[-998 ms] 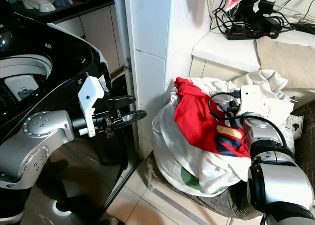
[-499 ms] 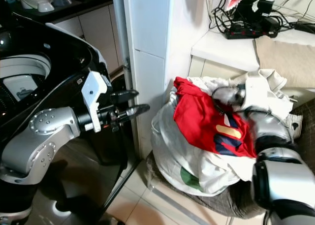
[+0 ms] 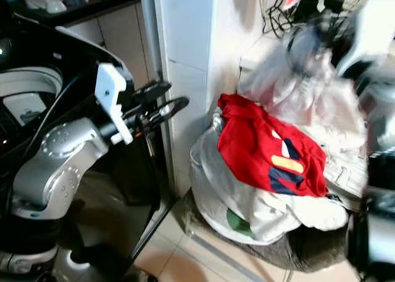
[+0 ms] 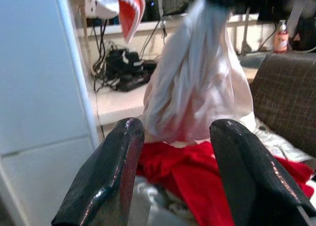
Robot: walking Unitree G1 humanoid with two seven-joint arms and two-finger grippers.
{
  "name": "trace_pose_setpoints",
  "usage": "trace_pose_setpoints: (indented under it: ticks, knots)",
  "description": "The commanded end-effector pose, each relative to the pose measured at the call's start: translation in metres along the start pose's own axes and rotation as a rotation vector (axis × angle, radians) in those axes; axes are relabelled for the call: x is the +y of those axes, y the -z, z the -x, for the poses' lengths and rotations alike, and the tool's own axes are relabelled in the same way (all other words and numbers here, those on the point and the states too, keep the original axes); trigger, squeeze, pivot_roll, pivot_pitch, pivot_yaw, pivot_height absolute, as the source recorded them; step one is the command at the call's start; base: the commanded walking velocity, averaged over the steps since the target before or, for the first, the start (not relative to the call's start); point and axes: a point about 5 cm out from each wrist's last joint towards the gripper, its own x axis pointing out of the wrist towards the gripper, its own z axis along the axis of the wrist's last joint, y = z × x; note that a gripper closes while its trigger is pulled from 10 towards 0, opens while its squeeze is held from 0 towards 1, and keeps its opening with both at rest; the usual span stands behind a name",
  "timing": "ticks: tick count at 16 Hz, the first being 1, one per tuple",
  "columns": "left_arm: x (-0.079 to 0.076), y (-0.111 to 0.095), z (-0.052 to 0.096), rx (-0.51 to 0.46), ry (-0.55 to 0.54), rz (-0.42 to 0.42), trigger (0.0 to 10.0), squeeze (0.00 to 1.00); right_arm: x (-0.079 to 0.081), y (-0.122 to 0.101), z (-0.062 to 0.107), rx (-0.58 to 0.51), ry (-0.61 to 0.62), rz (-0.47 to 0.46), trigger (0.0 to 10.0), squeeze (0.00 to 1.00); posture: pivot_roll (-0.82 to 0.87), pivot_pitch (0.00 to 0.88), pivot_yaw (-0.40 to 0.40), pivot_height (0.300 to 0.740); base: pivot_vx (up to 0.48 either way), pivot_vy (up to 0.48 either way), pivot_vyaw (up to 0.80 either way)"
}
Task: Clothes washing
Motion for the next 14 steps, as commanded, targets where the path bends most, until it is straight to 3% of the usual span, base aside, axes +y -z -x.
trace_pose_setpoints:
  ticks: [1, 3, 5, 7, 8, 9, 11, 14]
  knots:
    - [0.001, -0.007, -0.003, -0.033, -0.002, -0.01, 10.0, 0.0, 0.008, -0.035, 0.004, -0.115, -0.085, -0.056, 0.0, 0.0, -0.06, 0.0, 0.051, 0.74, 0.0, 0.0, 0.0]
    - [0.001, -0.018, -0.009, -0.102, -0.015, -0.007, 10.0, 0.0, 0.034, -0.078, 0.013, -0.263, -0.252, -0.155, 0.0, 0.0, -0.06, 0.0, 0.046, 0.74, 0.0, 0.0, 0.0]
    - [0.006, -0.035, -0.013, -0.205, -0.064, -0.004, 10.0, 0.0, 0.05, -0.125, 0.022, -0.457, -0.38, -0.332, 0.0, 0.0, -0.07, 0.0, 0.038, 0.74, 0.0, 0.0, 0.0]
    - [0.011, -0.051, -0.013, -0.308, -0.096, 0.057, 10.0, 0.0, 0.055, -0.129, 0.023, -0.459, -0.434, -0.366, 0.0, 0.0, -0.07, 0.0, 0.035, 0.74, 0.0, 0.0, 0.0]
    - [0.011, -0.056, -0.013, -0.352, -0.076, 0.122, 10.0, 0.46, 0.058, -0.112, 0.019, -0.375, -0.434, -0.333, 0.0, 0.0, -0.07, 0.0, 0.029, 0.74, 0.0, 0.0, 0.0]
    - [0.01, -0.059, -0.014, -0.38, -0.051, 0.173, 10.0, 1.0, 0.062, -0.095, 0.017, -0.309, -0.445, -0.333, 0.0, 0.0, -0.07, 0.0, 0.029, 0.74, 0.0, 0.0, 0.0]
    - [0.012, -0.064, -0.013, -0.426, -0.051, 0.225, 10.0, 1.0, 0.07, -0.075, 0.017, -0.221, -0.455, -0.33, 0.0, 0.0, -0.07, 0.0, 0.024, 0.74, 0.0, 0.0, 0.0]
    - [0.042, -0.069, 0.003, -0.506, -0.175, 0.297, 10.0, 1.0, 0.083, -0.048, 0.018, -0.124, -0.478, -0.394, 0.0, 0.0, -0.07, 0.0, 0.024, 0.74, 0.0, 0.0, 0.0]
